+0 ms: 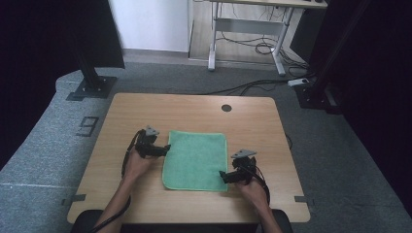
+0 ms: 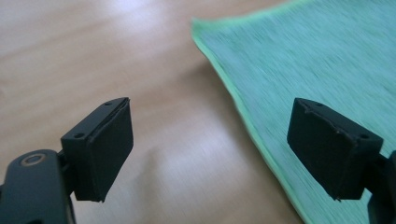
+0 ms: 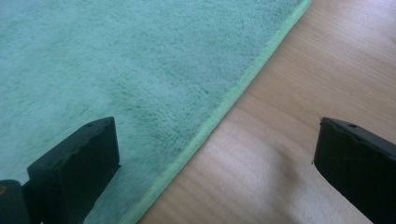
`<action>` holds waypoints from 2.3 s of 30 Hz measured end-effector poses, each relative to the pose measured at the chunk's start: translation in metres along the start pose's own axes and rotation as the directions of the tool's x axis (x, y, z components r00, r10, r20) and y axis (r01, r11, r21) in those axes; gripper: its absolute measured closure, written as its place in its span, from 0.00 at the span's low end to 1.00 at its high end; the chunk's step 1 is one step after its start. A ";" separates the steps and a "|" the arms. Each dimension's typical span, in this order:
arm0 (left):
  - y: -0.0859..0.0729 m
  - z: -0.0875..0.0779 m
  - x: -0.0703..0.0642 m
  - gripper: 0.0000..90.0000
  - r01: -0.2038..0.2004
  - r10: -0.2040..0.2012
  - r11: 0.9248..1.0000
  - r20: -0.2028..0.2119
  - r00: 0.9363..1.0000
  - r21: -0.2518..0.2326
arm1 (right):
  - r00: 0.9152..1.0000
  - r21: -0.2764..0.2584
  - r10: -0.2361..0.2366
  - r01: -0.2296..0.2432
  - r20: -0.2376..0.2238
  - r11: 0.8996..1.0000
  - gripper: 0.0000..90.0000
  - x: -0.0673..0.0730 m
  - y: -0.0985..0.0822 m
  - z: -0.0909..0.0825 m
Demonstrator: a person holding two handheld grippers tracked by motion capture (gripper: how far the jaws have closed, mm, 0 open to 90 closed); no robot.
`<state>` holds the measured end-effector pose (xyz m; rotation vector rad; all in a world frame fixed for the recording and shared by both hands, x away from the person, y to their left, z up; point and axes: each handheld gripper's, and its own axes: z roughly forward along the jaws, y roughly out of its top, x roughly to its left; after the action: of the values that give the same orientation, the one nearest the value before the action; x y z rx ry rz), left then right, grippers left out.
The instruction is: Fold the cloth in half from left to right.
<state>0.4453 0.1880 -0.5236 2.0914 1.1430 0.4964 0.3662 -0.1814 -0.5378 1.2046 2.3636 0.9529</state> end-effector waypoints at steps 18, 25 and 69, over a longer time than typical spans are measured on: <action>0.031 0.045 0.022 0.16 0.027 -0.026 1.000 -0.083 0.996 0.014 | 0.999 0.049 -0.028 0.029 -0.024 0.998 0.02 0.014 -0.025 -0.014; 0.027 0.060 0.021 0.16 0.033 -0.027 0.998 -0.122 0.992 0.047 | 0.999 0.067 -0.049 0.049 -0.005 0.996 0.03 0.012 -0.025 -0.012; -0.018 0.016 0.024 0.14 0.083 -0.080 0.995 -0.061 0.995 0.053 | 1.000 0.028 0.012 -0.012 -0.011 1.000 0.10 -0.046 -0.013 -0.012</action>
<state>0.4578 0.2084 -0.5472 2.0803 1.2840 0.4951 0.3797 -0.2291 -0.5387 1.2285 2.3886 0.9363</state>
